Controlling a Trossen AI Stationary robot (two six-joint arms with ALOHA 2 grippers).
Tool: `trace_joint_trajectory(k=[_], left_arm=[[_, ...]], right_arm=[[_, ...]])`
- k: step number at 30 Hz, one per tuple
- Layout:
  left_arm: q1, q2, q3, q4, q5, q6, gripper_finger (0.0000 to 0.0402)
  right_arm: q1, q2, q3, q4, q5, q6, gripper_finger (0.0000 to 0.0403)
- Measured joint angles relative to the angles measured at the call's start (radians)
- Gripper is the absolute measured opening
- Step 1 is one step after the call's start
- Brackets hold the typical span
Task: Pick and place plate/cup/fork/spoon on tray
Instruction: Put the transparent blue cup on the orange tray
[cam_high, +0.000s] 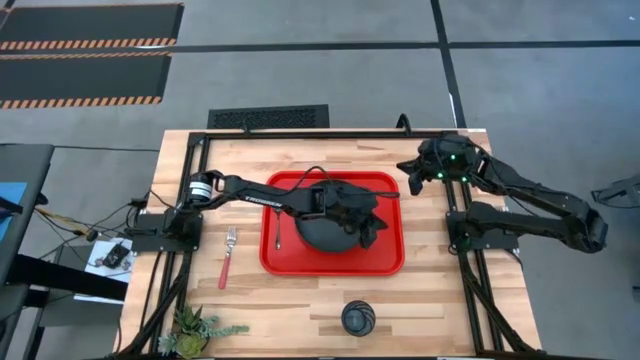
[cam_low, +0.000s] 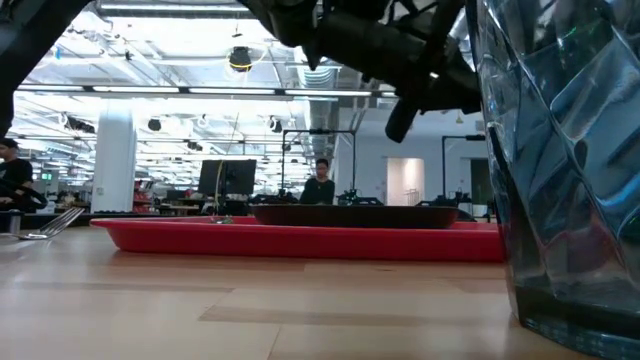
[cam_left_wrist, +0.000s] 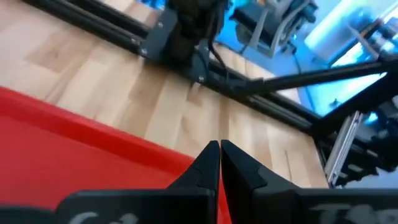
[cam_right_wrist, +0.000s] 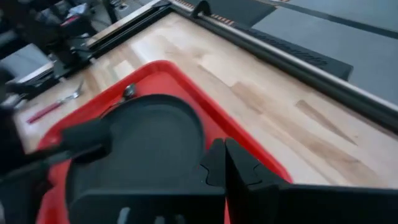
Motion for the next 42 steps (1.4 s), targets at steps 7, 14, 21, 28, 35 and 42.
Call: trace_joint_trajectory(k=[7, 14, 21, 28, 35, 42], left_arm=[[0.023, -0.059, -0.106, 0.060, 0.000, 0.075, 0.0000], [0.066, -0.128, -0.264, 0.261, 0.059, 0.071, 0.0000], [0.105, -0.250, -0.421, 0.337, 0.062, 0.096, 0.0000], [0.149, -0.446, -0.628, 0.339, 0.046, 0.117, 0.0000], [0.158, -0.678, -0.866, 0.338, -0.009, 0.138, 0.0000], [0.158, -0.954, -1.096, 0.337, -0.010, 0.125, 0.0000]], right_arm=[[0.068, 0.000, 0.000, -0.005, 0.045, 0.017, 0.0009], [0.136, 0.005, 0.000, -0.007, 0.107, 0.026, 0.0006], [0.198, 0.006, 0.000, -0.010, 0.136, 0.075, 0.0005], [0.297, 0.006, 0.000, -0.021, 0.181, 0.158, 0.0003], [0.445, 0.036, 0.000, -0.024, 0.283, 0.320, 0.0003], [0.605, 0.185, 0.054, -0.022, 0.342, 0.444, 0.0004]])
